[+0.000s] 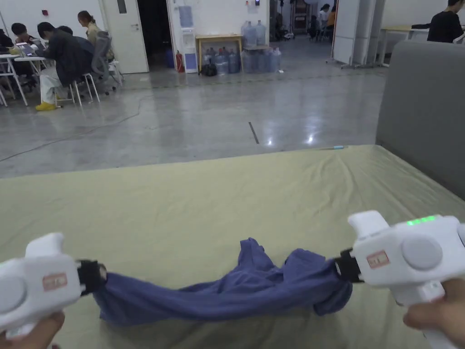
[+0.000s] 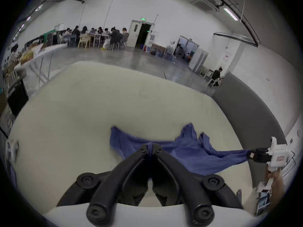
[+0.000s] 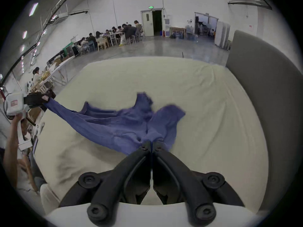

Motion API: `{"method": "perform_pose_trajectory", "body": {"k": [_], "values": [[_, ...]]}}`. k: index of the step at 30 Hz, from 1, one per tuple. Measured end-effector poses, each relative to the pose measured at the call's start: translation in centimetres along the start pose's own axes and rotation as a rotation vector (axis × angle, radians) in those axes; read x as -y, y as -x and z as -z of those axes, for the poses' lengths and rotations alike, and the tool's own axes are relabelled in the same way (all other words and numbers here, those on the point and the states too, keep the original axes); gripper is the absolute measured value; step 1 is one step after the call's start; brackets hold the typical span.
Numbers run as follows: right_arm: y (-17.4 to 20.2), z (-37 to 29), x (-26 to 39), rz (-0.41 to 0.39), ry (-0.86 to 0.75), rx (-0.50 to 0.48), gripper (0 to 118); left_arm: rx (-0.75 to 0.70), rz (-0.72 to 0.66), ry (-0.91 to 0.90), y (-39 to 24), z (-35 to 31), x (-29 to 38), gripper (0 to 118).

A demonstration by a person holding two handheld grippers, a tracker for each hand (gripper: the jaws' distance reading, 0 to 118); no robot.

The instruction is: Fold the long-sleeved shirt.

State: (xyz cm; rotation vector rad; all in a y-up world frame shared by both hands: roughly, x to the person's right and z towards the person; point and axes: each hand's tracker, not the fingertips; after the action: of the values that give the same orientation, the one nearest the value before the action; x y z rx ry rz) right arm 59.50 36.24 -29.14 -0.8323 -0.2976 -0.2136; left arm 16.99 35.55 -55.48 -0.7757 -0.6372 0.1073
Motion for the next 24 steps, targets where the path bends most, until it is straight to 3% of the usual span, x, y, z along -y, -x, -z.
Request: {"method": "perform_pose_trajectory", "body": {"k": [14,20,24], "values": [[4.1,-8.1,24.2,0.075,0.1,0.021,3,-0.026,-0.088,0.118,5.7,-14.9,19.5,0],[5.6,-9.6,30.9,0.091,0.193,0.024,3,-0.042,-0.073,0.205,7.2,-17.7,25.1,0],[5.9,-8.9,33.3,0.144,0.268,0.021,3,-0.073,-0.062,0.271,7.9,-17.1,27.1,0]]}}
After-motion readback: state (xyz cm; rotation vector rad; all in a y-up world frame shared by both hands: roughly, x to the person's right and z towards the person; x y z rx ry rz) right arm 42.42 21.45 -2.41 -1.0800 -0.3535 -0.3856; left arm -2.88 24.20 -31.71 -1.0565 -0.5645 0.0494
